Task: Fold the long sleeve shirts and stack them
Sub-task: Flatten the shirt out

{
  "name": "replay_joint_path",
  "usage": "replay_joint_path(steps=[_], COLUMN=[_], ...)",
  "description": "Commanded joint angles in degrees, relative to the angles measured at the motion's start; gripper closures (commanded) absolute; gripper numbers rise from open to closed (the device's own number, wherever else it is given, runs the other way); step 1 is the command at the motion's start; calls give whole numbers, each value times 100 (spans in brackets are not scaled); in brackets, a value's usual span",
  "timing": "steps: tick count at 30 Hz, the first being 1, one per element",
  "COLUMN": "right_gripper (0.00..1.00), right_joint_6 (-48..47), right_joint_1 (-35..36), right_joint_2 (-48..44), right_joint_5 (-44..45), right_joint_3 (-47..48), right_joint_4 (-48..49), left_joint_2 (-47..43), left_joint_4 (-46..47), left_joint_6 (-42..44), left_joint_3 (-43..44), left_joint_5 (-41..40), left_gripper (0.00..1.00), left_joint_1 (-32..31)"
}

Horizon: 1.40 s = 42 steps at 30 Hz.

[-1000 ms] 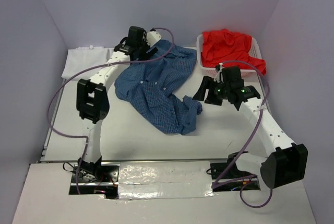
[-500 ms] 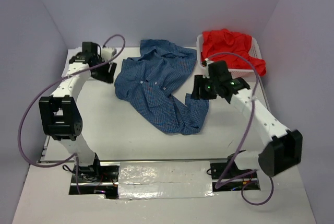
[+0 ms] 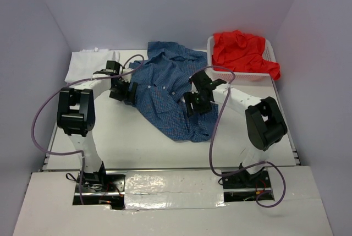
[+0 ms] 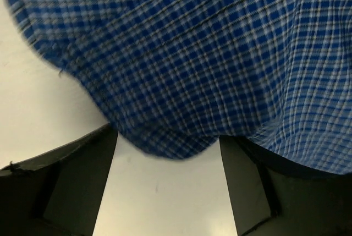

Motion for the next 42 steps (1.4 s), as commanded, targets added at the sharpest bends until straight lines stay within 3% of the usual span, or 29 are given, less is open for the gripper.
replay_joint_path(steps=[1, 3, 6, 8, 9, 10, 11, 12, 14, 18, 22, 29, 33, 38, 40, 42], right_gripper=[29, 29, 29, 34, 39, 56, 66, 85, 100, 100, 100, 100, 100, 100, 100, 100], right_joint_6=[19, 36, 36, 142, 168, 194, 230, 239, 308, 432, 275, -350, -368, -175, -26, 36], right_joint_1=[106, 202, 369, 379, 370, 361, 361, 283, 134, -699, -1246, -1291, -1300, -1239, -1195, -1194], right_joint_2=[206, 365, 699, 1022, 1120, 1182, 1183, 1113, 877, -307, -1206, -1743, -1972, -2271, -2210, -1877], right_joint_5=[234, 339, 899, 1104, 1209, 1219, 1193, 1079, 912, 123, -134, -389, -687, -1092, -1302, -1487], right_joint_3=[29, 107, 230, 292, 353, 371, 337, 293, 222, 441, 1038, 2365, 2490, 1876, 1594, 1532], right_joint_4=[353, 396, 476, 459, 380, 344, 353, 422, 484, 476, 222, -727, -1079, -783, -527, -123], left_joint_2=[285, 417, 610, 602, 550, 506, 453, 305, 137, -452, -751, -1261, -1454, -1543, -1290, -973], left_joint_4=[392, 374, 400, 462, 453, 445, 436, 418, 287, -125, -943, -2340, -2886, -2975, -2869, -2501], left_joint_6=[-239, -275, -319, -310, -293, -231, -187, -56, 128, 900, 1719, 2669, 3064, 3197, 3144, 3030], left_joint_3=[-40, 22, 110, 153, 188, 206, 233, 250, 399, 1005, 2015, 3229, 3248, 2809, 2659, 2527], left_joint_5=[137, 85, -21, 5, 83, 102, 102, 76, -55, -521, -881, -777, -1110, -1068, -857, -873], left_gripper=[12, 15, 38, 64, 84, 96, 100, 100, 100, 100, 100, 100, 100, 100, 96, 84], left_joint_1=[-167, -194, -202, -194, -194, -185, -168, -141, -27, 272, 588, 588, 597, 597, 580, 501])
